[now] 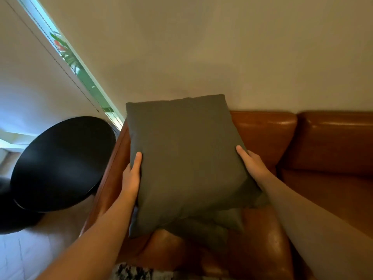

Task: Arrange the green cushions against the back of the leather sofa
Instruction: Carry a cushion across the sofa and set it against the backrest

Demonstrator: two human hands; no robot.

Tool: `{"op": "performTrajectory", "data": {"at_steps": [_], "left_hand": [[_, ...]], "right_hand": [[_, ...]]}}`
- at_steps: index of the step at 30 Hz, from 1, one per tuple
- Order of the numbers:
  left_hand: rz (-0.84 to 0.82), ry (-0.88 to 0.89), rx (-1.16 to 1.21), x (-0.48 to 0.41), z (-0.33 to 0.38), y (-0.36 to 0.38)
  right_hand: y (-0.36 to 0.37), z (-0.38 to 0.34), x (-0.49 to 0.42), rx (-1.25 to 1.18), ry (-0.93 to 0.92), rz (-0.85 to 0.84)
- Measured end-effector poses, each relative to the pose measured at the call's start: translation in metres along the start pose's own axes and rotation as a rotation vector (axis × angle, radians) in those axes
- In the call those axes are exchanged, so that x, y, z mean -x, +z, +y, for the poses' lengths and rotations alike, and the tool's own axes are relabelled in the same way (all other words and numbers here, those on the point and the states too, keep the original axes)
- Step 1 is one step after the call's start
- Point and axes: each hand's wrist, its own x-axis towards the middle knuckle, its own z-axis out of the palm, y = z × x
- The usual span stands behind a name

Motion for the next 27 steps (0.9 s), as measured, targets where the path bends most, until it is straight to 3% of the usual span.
{"op": "performTrajectory", "data": {"at_steps": [10,16,21,27], "left_hand": [[-0.003,0.1,0.024,0.186,-0.024,0.152],[-0.141,0.083,0.116,0.265,-0.053,0.223],[-0.279,-0.073,0.114,0.288,-0.07,0.252],[-0.396,-0.129,-0.045,0.266,-0.085,0.263]], "right_hand": [[-0.201,0.111,0.095,-0.25,-0.014,0.029],[-0.302,0.159,0.139,-0.311,0.077,0.128],[-0.346,0.189,0.156,-0.305,0.064,0.195],[-0.363,0.206,0.15,-0.403,0.013,0.207]]}}
